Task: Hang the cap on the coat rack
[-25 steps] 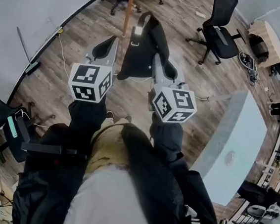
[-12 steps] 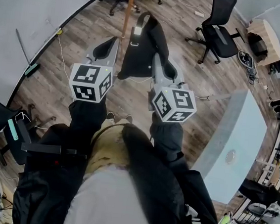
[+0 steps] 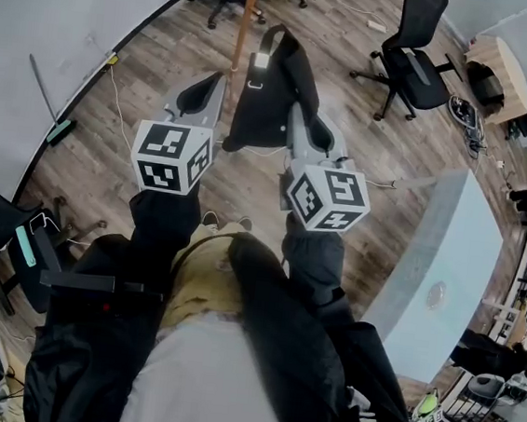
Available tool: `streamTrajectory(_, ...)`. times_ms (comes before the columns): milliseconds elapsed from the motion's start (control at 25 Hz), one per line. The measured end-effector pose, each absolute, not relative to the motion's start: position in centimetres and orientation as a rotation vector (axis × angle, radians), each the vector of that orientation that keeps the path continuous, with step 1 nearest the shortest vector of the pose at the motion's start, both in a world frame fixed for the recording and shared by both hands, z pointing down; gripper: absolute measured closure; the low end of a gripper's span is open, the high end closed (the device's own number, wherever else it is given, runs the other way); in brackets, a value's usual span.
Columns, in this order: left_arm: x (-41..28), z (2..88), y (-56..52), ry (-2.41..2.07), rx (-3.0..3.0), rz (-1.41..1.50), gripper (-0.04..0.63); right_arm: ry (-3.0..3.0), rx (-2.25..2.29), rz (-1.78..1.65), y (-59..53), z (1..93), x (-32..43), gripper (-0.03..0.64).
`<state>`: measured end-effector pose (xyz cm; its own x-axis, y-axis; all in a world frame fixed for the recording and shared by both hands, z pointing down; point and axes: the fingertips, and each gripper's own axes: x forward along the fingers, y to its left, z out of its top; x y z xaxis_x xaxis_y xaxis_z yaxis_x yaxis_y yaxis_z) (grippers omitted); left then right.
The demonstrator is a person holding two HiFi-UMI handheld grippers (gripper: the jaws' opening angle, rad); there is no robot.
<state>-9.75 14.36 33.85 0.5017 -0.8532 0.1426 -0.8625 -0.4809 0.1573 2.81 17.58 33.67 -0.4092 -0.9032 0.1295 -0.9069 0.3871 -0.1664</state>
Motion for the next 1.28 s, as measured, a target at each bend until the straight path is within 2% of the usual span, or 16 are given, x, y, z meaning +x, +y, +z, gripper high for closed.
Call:
streamTrajectory(480,-9.6,36.5,12.0,-1.439,2.487,0.082,0.597,-2.549,1.711,0.379,15.4,35.9,3.5,0.595)
streamTrajectory(1280,-4.6,36.2,-1.9,-1.605,2.420,0.105,0.597,-2.650,1.565,0.397,0.4,36.9,9.6,0.595)
